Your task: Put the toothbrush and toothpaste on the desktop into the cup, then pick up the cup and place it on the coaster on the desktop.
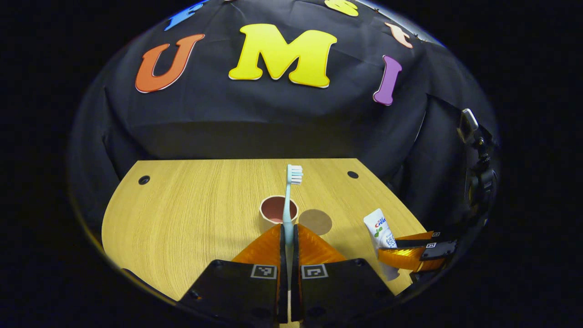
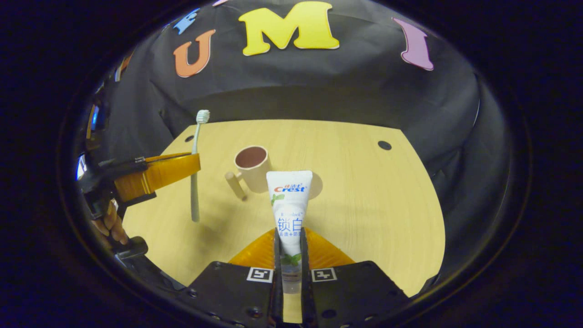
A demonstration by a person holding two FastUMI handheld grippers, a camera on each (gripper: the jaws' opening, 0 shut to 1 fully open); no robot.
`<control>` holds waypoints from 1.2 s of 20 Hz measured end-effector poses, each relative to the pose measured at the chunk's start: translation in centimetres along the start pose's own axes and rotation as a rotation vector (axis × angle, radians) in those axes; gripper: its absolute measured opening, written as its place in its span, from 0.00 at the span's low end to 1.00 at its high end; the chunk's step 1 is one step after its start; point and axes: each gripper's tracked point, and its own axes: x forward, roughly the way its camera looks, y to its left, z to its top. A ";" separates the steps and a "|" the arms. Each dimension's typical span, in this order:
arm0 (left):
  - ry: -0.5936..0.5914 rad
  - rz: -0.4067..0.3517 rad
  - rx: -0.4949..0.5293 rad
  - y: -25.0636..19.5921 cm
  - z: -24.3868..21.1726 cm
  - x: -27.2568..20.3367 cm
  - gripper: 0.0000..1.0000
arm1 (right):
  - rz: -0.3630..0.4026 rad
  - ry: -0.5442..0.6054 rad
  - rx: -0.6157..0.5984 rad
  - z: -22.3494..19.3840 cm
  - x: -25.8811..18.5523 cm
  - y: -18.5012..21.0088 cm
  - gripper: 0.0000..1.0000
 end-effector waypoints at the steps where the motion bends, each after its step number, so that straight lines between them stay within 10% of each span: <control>1: -0.027 -0.006 0.010 0.0 0.6 0.3 0.05 | -0.001 -0.020 -0.006 0.4 -0.1 0.2 0.16; 11: -0.326 -0.049 0.140 0.5 8.9 3.5 0.05 | -0.070 -0.298 -0.008 6.9 -0.2 0.7 0.16; 24: -0.487 -0.162 0.026 1.8 9.7 10.3 0.05 | -0.116 -0.541 0.050 13.7 3.2 -0.3 0.15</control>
